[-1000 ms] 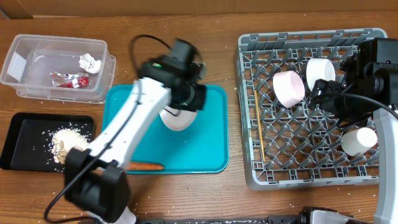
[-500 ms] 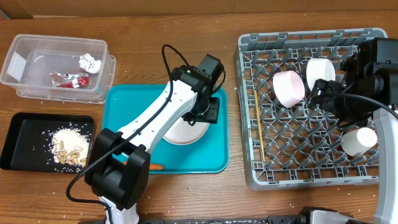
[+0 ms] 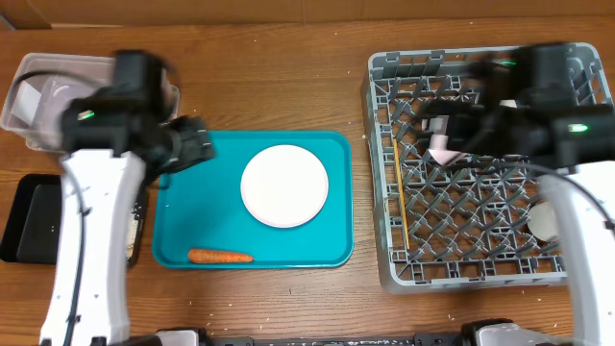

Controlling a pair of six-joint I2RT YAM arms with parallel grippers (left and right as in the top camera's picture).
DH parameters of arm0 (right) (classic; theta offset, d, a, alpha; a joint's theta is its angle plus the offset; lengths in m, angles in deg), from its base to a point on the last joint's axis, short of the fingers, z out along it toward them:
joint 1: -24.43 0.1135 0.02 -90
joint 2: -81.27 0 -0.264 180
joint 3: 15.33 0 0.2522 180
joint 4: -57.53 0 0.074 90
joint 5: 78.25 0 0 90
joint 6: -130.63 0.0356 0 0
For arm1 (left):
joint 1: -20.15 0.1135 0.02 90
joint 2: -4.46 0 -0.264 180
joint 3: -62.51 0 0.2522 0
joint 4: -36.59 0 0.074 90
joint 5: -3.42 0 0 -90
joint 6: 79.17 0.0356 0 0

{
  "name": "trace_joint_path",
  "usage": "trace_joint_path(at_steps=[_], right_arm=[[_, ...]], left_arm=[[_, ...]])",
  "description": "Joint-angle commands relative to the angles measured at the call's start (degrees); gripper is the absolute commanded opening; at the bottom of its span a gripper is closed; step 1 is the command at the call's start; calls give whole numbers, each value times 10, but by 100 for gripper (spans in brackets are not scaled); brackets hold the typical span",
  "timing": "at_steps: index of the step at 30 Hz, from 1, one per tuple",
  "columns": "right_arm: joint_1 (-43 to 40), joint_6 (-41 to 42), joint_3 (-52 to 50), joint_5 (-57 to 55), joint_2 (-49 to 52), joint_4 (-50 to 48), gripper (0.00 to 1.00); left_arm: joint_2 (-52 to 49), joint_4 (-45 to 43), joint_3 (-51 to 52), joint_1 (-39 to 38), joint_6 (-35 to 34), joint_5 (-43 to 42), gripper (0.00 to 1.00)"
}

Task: Sort waste into correct bins and load items into the dishwasher
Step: 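Retract the left arm and grasp the plate rim with the right gripper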

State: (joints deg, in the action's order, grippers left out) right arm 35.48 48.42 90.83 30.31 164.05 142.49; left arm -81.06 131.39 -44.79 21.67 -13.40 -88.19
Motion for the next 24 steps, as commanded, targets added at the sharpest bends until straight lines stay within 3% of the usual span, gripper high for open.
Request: trace_joint_path(at_steps=[1, 4, 7, 11, 15, 18, 19, 24], right_arm=[[98, 17, 9, -34, 43, -17, 100], [176, 50, 9, -86, 133, -40, 95], [191, 80, 9, -86, 188, -54, 90], [212, 105, 9, -69, 335, -73, 80], [224, 105, 9, -63, 379, -84, 78], [244, 119, 9, -69, 414, -100, 71], [247, 151, 8, -83, 426, -106, 59], [247, 165, 7, -85, 433, -116, 24]], left_arm=[[11, 9, -8, 49, 20, 6, 85], [10, 17, -7, 81, 35, 6, 87], [10, 17, -7, 91, 37, 8, 88], [10, 16, -7, 94, 41, 8, 88], [10, 15, -7, 94, 42, 8, 88], [10, 16, -7, 94, 42, 8, 88], [10, 16, -7, 94, 44, 8, 88], [10, 17, -7, 94, 45, 7, 88]])
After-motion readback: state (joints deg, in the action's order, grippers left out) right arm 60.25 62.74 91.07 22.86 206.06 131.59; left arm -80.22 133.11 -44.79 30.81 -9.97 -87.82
